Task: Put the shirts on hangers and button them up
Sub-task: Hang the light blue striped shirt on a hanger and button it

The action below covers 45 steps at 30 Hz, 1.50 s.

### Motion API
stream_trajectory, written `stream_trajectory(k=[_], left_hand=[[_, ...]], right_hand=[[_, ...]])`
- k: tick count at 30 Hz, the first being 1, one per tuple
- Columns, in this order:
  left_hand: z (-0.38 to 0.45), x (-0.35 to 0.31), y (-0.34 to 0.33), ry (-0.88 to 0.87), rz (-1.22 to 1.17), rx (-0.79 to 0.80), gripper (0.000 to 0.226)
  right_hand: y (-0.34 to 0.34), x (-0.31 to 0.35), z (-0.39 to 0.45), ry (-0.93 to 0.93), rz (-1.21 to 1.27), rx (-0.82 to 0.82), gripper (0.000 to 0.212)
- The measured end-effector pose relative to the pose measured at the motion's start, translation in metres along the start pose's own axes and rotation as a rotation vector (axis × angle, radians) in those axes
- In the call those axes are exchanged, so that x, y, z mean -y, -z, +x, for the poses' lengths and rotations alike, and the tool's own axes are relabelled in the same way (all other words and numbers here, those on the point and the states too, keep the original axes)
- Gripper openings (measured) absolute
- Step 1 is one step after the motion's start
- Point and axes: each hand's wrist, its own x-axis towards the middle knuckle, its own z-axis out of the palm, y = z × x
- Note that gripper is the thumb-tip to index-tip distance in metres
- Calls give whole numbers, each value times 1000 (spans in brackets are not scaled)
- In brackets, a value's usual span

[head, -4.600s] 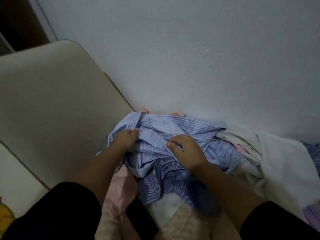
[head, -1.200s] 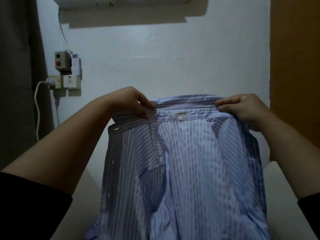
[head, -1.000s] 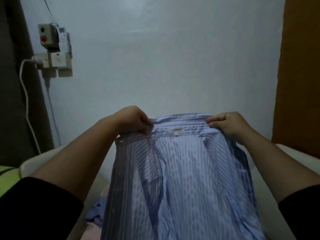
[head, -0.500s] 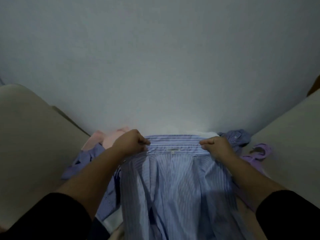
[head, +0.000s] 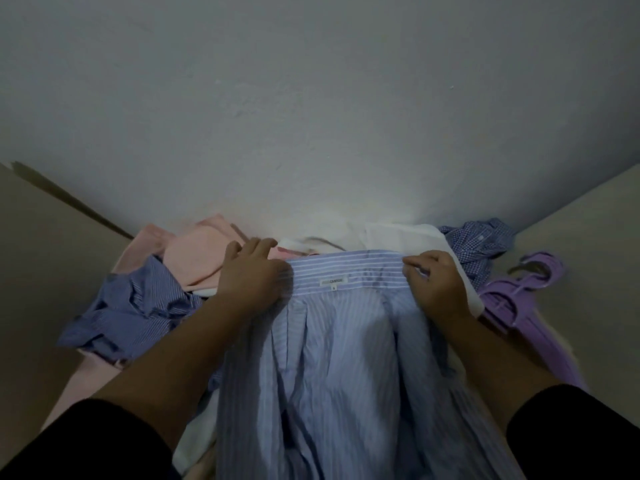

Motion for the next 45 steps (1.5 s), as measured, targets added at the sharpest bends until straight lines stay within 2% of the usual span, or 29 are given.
stream_trajectory(k=[2, 4, 6, 9, 10, 16, 20, 28, 39, 45], left_hand=[[-2, -20, 7, 15, 14, -100, 38], [-3, -51, 12, 44, -66, -123, 45], [-9, -89, 9, 45, -167, -74, 55], [-28, -142, -11, 14, -258, 35, 62], [-34, -154, -21, 8, -275, 66, 63], [-46, -172, -55, 30, -284, 99, 63], [-43, -172, -63, 26, -283, 85, 63], [-40, -175, -64, 50, -287, 114, 65], [-39, -174, -44, 47, -254, 214, 63], [-41, -170, -29, 22, -240, 242, 60]], right_hand=[[10, -7, -9, 34, -56, -97, 24], [26, -15, -17, 48, -162, -48, 28], [46, -18, -35, -110, -207, 30, 32], [71, -39, -66, -230, -276, -80, 42], [77, -50, -77, -285, -333, -72, 47], [93, -91, -109, -409, -540, 122, 96], [88, -96, -115, -429, -560, 182, 109], [83, -98, -121, -374, -547, 76, 104], [108, -78, -123, -385, -696, 92, 101], [112, -73, -130, -442, -805, -102, 84]])
